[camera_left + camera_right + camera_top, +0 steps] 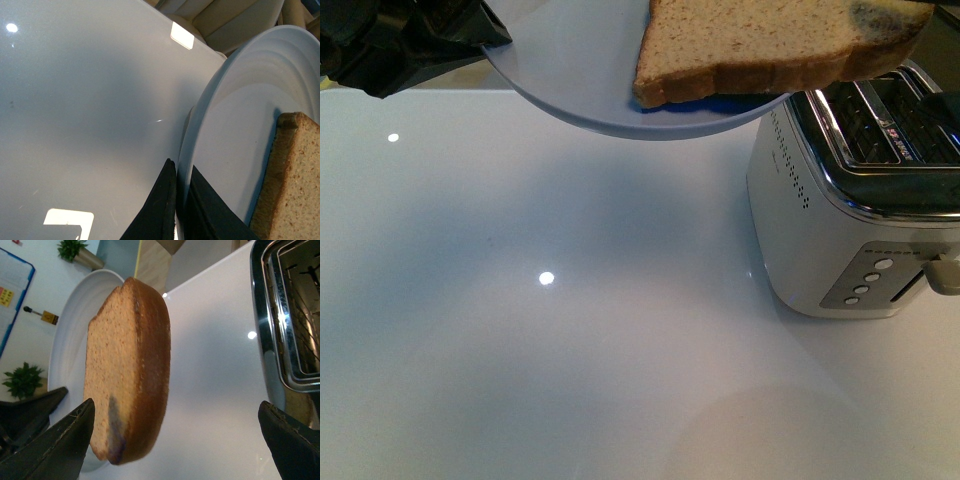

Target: Left arm holds plate, right arm toasts bread

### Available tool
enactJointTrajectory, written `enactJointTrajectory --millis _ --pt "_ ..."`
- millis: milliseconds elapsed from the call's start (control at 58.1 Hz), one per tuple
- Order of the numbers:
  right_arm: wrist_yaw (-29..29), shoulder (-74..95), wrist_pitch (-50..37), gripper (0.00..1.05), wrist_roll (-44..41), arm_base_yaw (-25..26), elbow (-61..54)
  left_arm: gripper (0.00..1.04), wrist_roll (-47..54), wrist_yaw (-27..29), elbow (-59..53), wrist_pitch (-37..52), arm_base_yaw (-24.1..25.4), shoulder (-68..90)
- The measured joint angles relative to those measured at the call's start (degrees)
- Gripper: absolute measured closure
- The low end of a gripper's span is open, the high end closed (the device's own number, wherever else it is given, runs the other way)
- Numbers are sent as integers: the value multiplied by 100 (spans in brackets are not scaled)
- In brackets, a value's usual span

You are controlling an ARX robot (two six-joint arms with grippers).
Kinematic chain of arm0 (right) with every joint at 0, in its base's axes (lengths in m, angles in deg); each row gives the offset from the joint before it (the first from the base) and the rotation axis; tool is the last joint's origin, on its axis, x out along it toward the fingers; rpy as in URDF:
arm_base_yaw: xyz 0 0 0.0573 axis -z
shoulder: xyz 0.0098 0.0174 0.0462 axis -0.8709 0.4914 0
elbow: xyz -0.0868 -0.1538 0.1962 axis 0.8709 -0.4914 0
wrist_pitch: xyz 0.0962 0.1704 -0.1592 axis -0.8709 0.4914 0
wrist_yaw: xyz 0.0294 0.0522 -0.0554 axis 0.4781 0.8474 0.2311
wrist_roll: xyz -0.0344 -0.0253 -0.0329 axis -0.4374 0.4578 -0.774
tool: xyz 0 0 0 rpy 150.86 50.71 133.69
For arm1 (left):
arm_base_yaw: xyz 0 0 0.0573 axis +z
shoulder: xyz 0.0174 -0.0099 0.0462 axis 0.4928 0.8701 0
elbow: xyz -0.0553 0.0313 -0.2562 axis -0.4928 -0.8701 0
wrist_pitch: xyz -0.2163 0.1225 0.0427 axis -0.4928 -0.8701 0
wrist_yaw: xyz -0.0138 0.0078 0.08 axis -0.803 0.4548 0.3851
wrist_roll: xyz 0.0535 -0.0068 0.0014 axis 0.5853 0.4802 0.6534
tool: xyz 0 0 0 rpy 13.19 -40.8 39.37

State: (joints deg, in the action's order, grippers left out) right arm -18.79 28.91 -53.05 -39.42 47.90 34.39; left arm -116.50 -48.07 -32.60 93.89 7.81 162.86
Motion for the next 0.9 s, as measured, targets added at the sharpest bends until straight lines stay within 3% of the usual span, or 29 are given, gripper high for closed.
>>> enactJointTrajectory --millis 86,276,551,792,896 --pt "-4 201 -122 11 205 -129 149 102 -2 -9 0 -7 0 0" --pt "-74 328 -157 54 264 -302 254 102 -39 -9 0 -7 0 -2" --pt "61 175 -249 99 437 -212 251 102 -61 -33 0 -7 -2 -22" --pt "214 -372 -136 101 581 221 422 102 -103 -50 0 -7 -2 -61" --pt "-74 -717 249 101 326 531 828 102 -103 -46 0 -7 0 -68"
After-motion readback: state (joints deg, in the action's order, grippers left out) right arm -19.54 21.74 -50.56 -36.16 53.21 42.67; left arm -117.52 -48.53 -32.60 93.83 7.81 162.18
